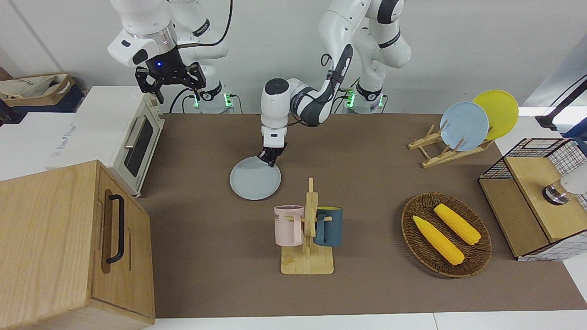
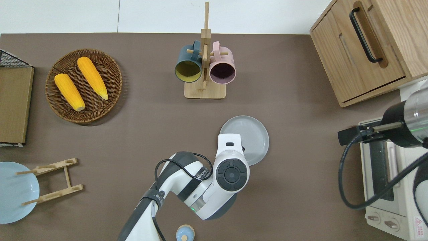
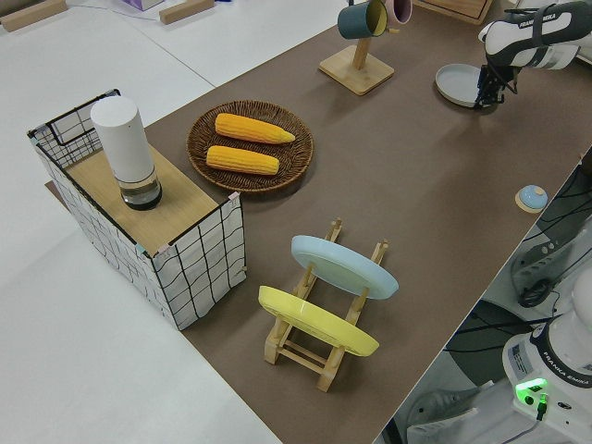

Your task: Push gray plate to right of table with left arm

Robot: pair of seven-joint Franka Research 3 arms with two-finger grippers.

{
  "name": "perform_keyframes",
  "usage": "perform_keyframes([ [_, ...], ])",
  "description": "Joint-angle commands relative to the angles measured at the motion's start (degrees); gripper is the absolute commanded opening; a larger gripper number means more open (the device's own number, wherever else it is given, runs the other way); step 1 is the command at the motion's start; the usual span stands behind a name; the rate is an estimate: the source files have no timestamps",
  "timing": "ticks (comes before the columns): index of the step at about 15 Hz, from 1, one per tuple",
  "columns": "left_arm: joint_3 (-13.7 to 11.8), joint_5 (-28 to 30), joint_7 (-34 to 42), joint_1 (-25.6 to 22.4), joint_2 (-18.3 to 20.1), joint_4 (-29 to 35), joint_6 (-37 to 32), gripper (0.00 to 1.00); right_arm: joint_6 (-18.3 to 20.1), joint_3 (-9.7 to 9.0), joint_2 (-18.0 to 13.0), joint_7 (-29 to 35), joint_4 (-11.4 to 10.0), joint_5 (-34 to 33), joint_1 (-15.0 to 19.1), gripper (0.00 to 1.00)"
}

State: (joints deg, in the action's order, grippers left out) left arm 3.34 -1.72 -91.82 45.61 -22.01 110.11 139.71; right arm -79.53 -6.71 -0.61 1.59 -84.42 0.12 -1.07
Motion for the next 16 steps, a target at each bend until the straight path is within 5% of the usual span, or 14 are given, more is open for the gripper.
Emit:
perform_keyframes([
  [1,0.27,-1.18,-2.75,2.28,-2.06,-1.65,-1.72,0.0,0.78,-0.76,-0.36,0.08,0.22,0.59,1.16,0.983],
  [6,0.27,-1.53,-2.93,2.64,-2.68,-2.35,-1.72,0.0,0.78,-0.85,-0.36,-0.01,0.22,0.59,1.16,0.983],
  [7,0.27,-1.53,-2.75,2.64,-2.68,-2.7,-1.72,0.09,0.69,-0.85,-0.36,0.08,0.22,0.59,1.16,0.983],
  [8,0.18,-1.61,-2.66,2.64,-2.68,-3.14,-1.72,0.4,0.69,-0.85,-0.36,-0.01,0.22,0.59,1.16,0.983],
  [11,-0.26,-3.1,-1.96,2.47,-2.51,-4.11,-2.95,0.9,0.69,-0.85,-0.36,0.08,0.22,0.59,1.16,0.983],
  [12,-0.35,-3.72,-1.87,2.29,-2.51,-4.64,-4.17,0.99,0.69,-0.76,-0.36,0.08,0.22,0.59,1.16,0.983],
  [16,-0.43,-3.47,1.54,1.06,-1.55,-5.78,-9.36,1.0,0.69,-0.76,-0.36,-0.01,0.22,0.59,1.16,0.983],
])
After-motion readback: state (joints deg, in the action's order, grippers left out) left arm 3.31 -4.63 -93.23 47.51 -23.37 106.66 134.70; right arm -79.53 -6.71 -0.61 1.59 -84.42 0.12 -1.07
